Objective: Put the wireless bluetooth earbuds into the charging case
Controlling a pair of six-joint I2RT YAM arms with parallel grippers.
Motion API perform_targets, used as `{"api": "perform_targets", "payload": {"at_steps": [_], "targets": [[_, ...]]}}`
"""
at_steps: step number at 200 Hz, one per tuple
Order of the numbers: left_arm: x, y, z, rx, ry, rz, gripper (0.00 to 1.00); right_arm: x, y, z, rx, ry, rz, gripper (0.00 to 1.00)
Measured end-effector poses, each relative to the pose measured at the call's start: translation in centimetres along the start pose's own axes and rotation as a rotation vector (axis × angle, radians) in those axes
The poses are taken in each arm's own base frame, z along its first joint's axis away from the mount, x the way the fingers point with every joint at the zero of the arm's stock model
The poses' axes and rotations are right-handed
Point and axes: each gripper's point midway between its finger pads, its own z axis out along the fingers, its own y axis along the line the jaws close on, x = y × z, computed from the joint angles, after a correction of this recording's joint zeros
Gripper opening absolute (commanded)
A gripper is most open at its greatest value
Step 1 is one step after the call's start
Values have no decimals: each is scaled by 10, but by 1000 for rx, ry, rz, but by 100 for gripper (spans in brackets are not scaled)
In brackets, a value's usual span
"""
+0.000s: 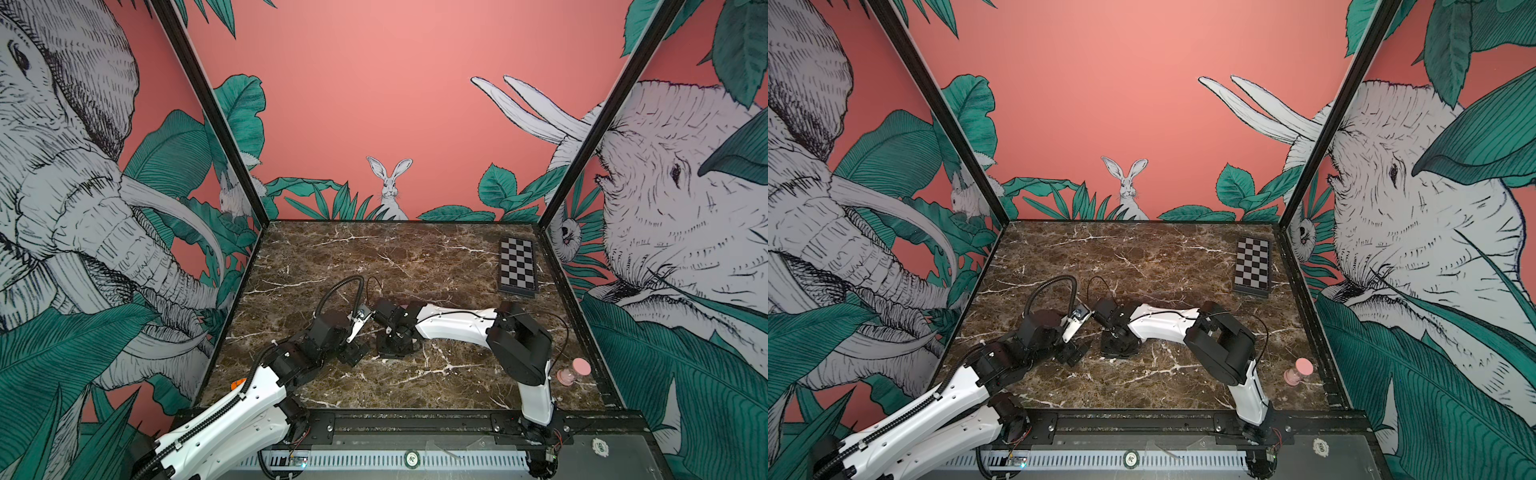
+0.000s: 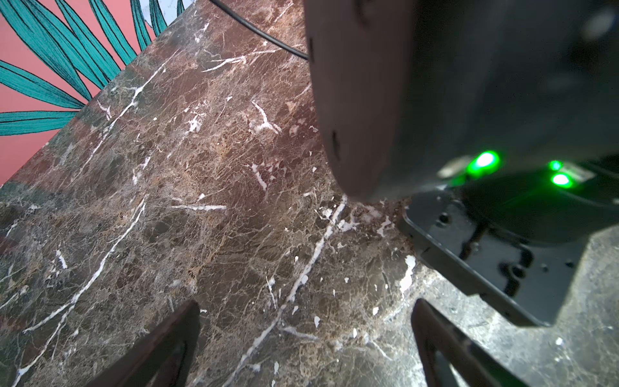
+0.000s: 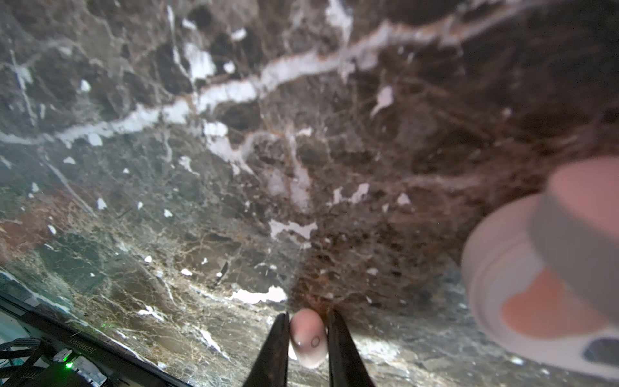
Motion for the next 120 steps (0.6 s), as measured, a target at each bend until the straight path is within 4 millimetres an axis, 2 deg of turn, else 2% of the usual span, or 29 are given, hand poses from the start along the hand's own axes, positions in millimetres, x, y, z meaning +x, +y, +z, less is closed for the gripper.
{"api": "perform_targets", "payload": {"at_steps": [120], "targets": [[-2,4,-3,-17,-13,-4,99,-7,-10,-4,48,-64,-20,21]]}}
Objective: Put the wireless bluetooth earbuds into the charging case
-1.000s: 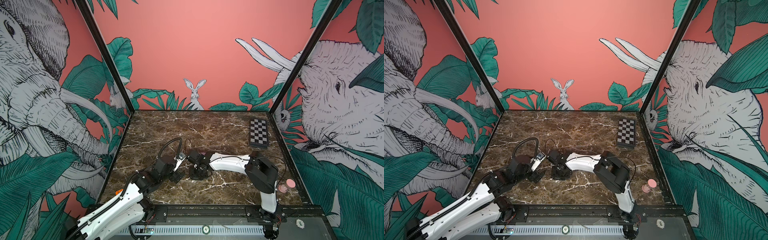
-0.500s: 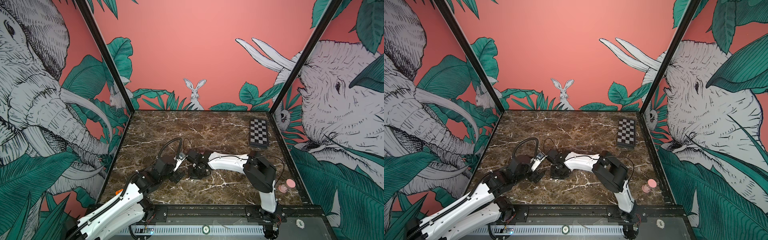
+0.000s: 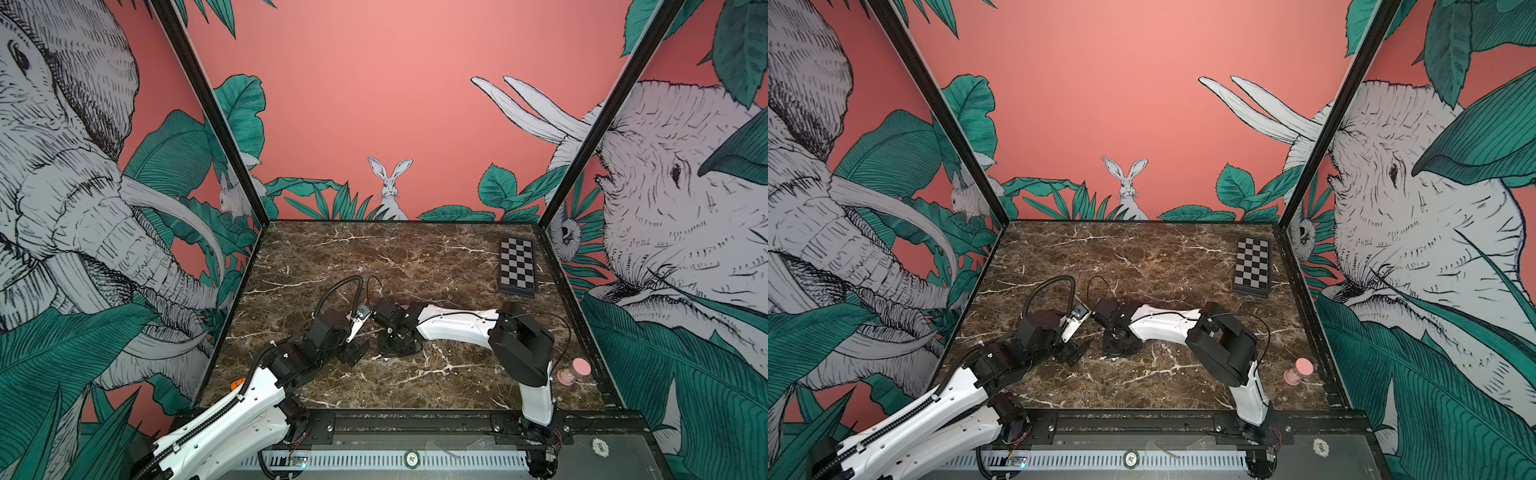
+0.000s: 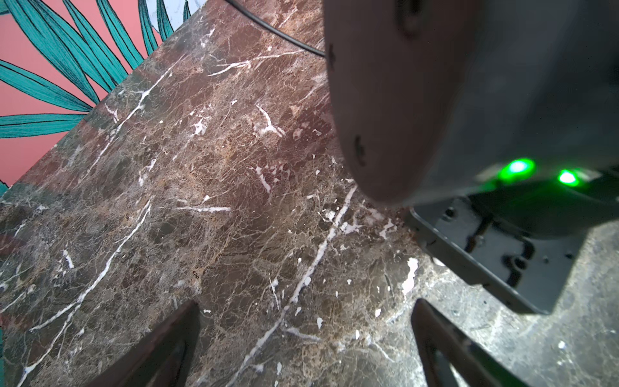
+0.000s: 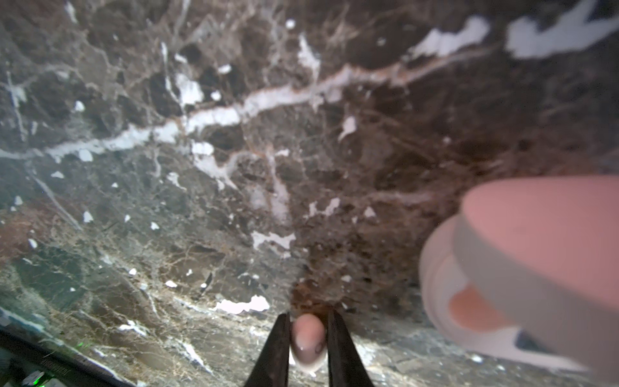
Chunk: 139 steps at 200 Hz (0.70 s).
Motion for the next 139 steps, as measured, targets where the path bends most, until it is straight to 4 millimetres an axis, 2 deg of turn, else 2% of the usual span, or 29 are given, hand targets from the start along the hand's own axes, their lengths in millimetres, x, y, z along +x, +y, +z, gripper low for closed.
{"api": "perform_targets", "payload": {"at_steps": [58,83,139], "targets": [[0,2,0,-7,0,-3,99,-1,-3,-12,15,-31,-11,22],[0,2,0,-7,0,-3,99,1,-3,-12,14,-24,-12,26],[0,2,-1,-7,-3,-4,99,2,-3,-12,14,-20,-12,25]]}}
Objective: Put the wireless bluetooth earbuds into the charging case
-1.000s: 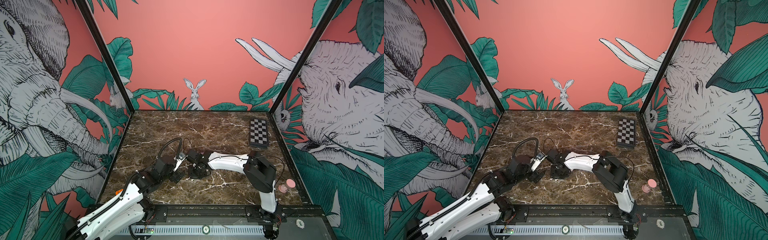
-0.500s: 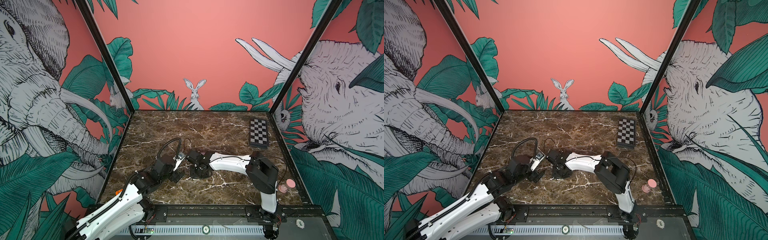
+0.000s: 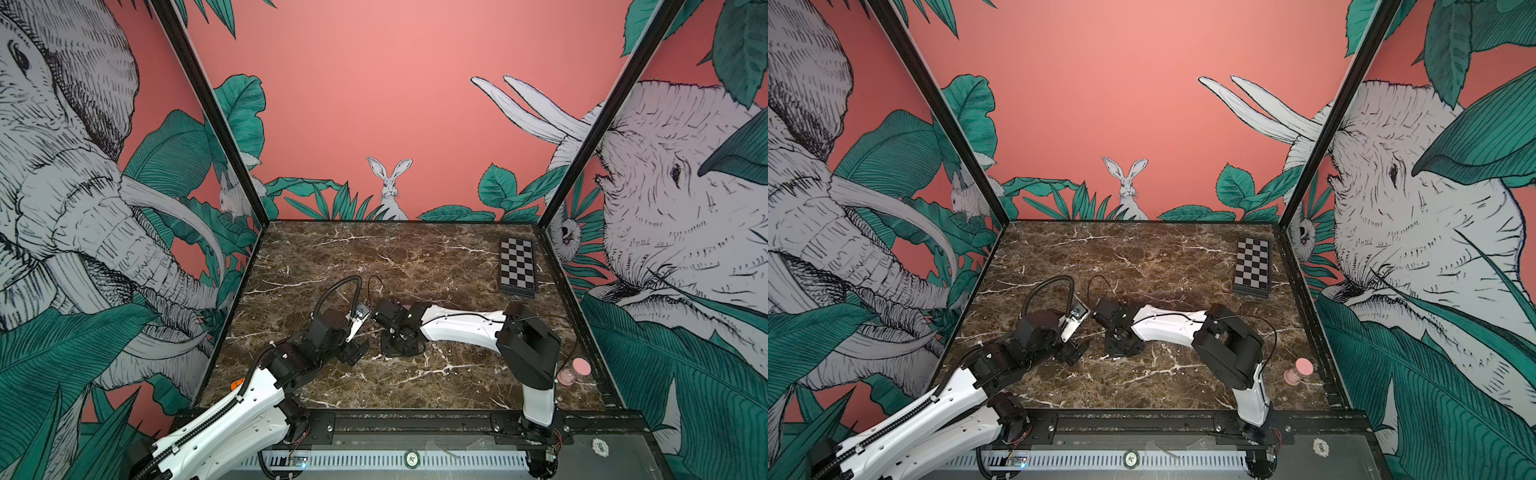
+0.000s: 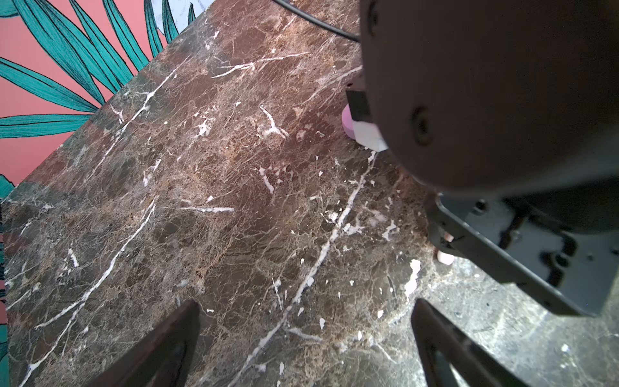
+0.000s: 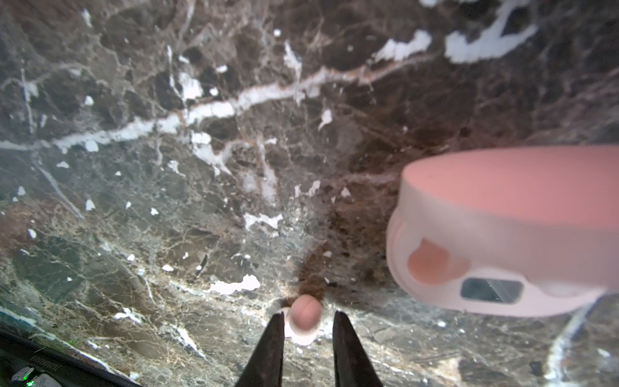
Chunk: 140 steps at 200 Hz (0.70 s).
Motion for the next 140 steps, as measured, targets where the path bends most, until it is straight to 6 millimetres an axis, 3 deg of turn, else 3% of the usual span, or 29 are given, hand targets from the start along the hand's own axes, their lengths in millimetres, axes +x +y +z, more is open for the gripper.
{"api": "perform_targets", "payload": {"at_steps": [140], "targets": [[1,1,0,-3,2,-3,99,3,0,12,4,28,11,19]]}}
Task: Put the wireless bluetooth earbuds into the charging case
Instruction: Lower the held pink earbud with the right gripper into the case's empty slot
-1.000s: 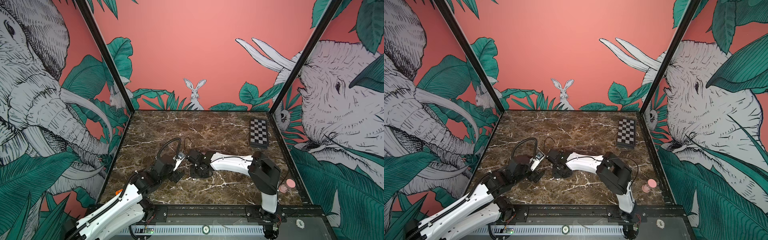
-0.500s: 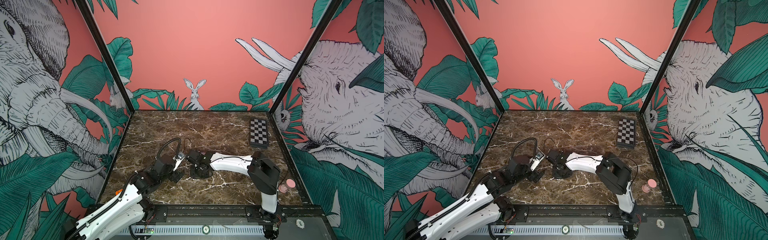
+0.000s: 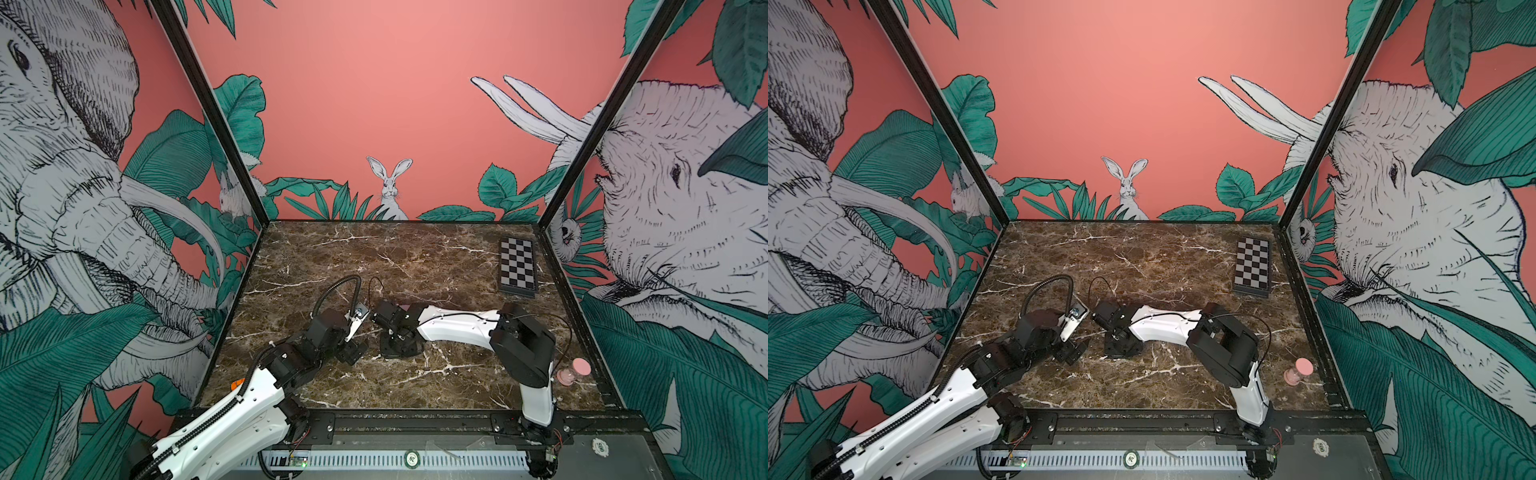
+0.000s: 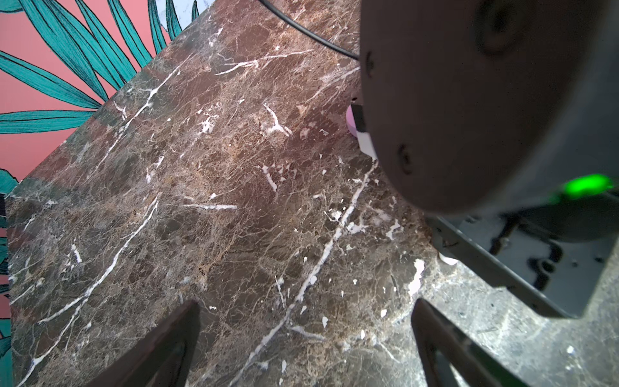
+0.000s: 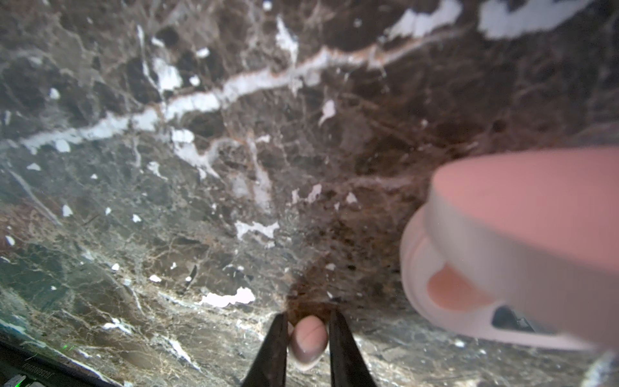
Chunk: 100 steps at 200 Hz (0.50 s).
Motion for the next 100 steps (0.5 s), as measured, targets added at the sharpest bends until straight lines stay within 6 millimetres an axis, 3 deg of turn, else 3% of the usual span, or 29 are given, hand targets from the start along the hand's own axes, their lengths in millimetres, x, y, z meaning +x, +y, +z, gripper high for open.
{"api": "perform_targets", "payload": {"at_steps": [100], "targets": [[0,0,0,-1,-2,-1,99,-2,0,-2,2,-13,1,17]]}}
